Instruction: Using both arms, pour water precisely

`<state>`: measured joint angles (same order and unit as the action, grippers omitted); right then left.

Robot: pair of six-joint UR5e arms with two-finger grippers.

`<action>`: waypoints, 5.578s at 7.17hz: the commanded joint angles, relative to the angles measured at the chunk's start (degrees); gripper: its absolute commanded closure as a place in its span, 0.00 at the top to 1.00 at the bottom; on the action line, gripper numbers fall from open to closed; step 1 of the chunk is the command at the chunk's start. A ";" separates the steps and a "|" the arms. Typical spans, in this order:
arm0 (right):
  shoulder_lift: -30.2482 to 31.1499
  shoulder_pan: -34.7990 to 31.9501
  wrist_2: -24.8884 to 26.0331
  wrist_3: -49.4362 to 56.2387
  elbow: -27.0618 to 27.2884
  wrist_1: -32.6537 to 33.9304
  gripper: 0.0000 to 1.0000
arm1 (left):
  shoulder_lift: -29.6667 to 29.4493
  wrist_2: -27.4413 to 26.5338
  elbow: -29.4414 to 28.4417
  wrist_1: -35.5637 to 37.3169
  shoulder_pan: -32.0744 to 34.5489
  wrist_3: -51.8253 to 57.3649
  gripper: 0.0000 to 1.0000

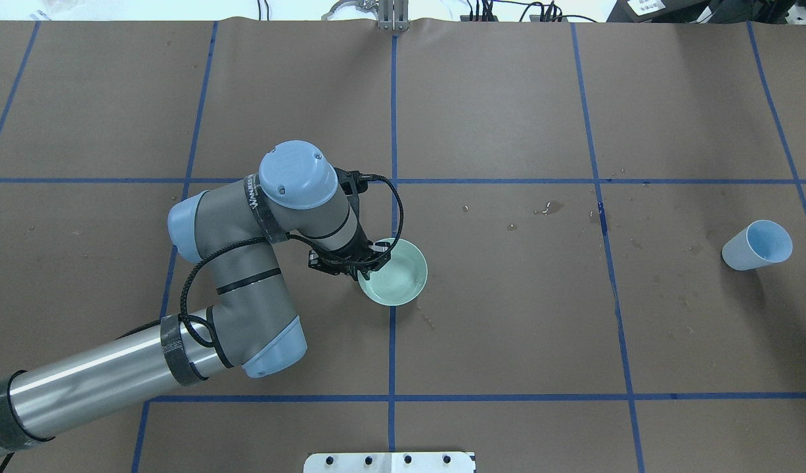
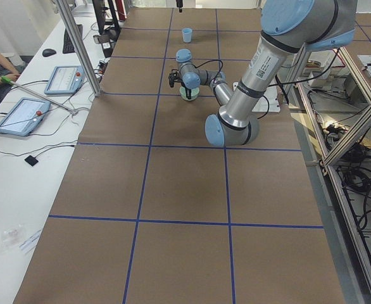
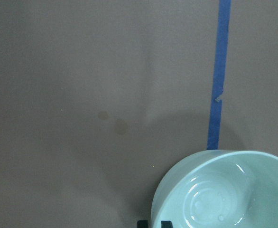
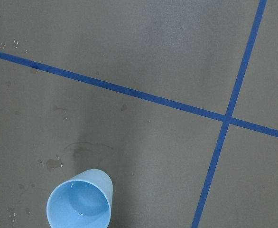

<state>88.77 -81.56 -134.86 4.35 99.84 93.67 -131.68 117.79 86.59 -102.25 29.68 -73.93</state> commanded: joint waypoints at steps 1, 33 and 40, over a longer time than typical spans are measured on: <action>0.00 0.00 0.03 -0.04 -0.17 -3.21 1.00 | 0.02 0.33 3.38 0.55 2.03 0.02 0.95; 14.85 28.82 21.65 -32.64 -24.78 -100.00 1.00 | 2.92 7.01 6.13 0.82 14.18 3.44 0.99; 14.50 30.85 25.52 -33.53 -24.86 -102.19 1.00 | 2.92 7.01 6.13 0.82 14.18 3.44 0.99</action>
<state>103.47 -50.95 -109.52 -28.94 74.97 -8.28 -128.76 124.81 92.69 -101.43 43.86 -70.49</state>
